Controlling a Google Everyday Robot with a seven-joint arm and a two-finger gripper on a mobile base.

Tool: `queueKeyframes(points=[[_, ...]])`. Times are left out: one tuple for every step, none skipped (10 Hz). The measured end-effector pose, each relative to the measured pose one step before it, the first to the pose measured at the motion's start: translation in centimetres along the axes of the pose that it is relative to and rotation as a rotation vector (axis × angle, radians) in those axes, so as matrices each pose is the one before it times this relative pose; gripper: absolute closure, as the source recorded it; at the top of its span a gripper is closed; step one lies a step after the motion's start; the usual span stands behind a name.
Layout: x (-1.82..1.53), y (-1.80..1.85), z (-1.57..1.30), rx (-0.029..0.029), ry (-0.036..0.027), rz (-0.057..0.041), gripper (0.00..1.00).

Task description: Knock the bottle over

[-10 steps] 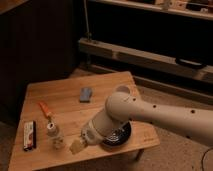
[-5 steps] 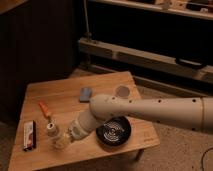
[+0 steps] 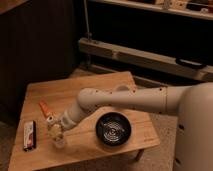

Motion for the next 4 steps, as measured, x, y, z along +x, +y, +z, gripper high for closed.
queueKeyframes(points=[[-0.612, -0.520, -1.089, 0.02366, -0.04626, 0.01870, 0.82], [-0.502, -0.470, -1.855, 0.01795, -0.06577, 0.02819, 0.78], [-0.360, -0.407, -2.291, 0.01256, -0.06308, 0.02870, 0.68], [-0.103, -0.483, -2.097, 0.01225, -0.04664, 0.01861, 0.62]])
